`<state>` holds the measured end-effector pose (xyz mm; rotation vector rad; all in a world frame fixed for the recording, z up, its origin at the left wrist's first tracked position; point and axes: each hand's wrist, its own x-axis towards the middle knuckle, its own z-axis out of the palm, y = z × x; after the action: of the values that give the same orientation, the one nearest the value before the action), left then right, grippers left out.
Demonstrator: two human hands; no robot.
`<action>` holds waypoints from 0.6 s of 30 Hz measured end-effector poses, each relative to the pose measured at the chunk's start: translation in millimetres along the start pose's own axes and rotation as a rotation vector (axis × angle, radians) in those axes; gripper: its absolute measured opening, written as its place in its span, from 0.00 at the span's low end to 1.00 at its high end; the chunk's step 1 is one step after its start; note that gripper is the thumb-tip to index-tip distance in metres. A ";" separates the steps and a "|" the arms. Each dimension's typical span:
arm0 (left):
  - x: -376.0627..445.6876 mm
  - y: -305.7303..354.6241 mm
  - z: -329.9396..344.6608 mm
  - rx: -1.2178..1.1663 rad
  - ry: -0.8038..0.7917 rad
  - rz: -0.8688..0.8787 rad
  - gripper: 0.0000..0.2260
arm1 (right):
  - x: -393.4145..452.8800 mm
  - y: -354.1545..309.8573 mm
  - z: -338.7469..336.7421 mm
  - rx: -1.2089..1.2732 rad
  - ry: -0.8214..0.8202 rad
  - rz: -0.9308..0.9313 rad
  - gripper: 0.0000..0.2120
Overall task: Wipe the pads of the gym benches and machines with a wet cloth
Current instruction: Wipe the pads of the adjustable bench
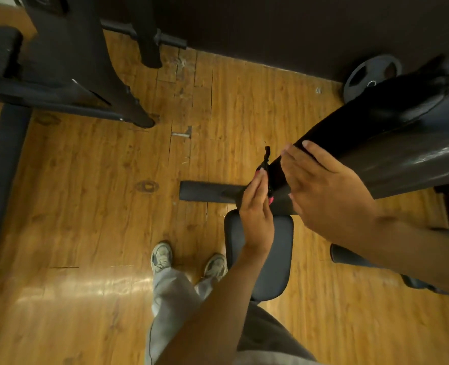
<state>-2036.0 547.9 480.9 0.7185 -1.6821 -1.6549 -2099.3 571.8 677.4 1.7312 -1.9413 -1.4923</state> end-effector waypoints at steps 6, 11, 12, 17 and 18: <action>-11.5 -108.5 0.4 0.200 0.047 -0.173 0.24 | 15.2 -31.8 21.1 0.023 -0.132 -0.013 0.36; -23.3 -177.4 -1.4 0.245 0.015 -0.371 0.24 | 38.6 -57.7 23.2 0.066 -0.185 -0.036 0.35; -26.0 -185.7 -1.4 0.227 0.025 -0.395 0.23 | 41.6 -60.5 25.3 0.057 -0.179 -0.049 0.34; -26.0 -185.6 8.3 0.179 0.089 -0.441 0.23 | 44.6 -61.6 31.6 0.062 -0.171 -0.064 0.34; -23.9 -181.9 9.4 0.164 0.103 -0.457 0.22 | 43.6 -60.8 30.8 0.065 -0.175 -0.069 0.35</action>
<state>-2040.1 563.7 297.9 1.3251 -1.6769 -1.7512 -2093.1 562.9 597.2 1.7655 -2.0545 -1.6735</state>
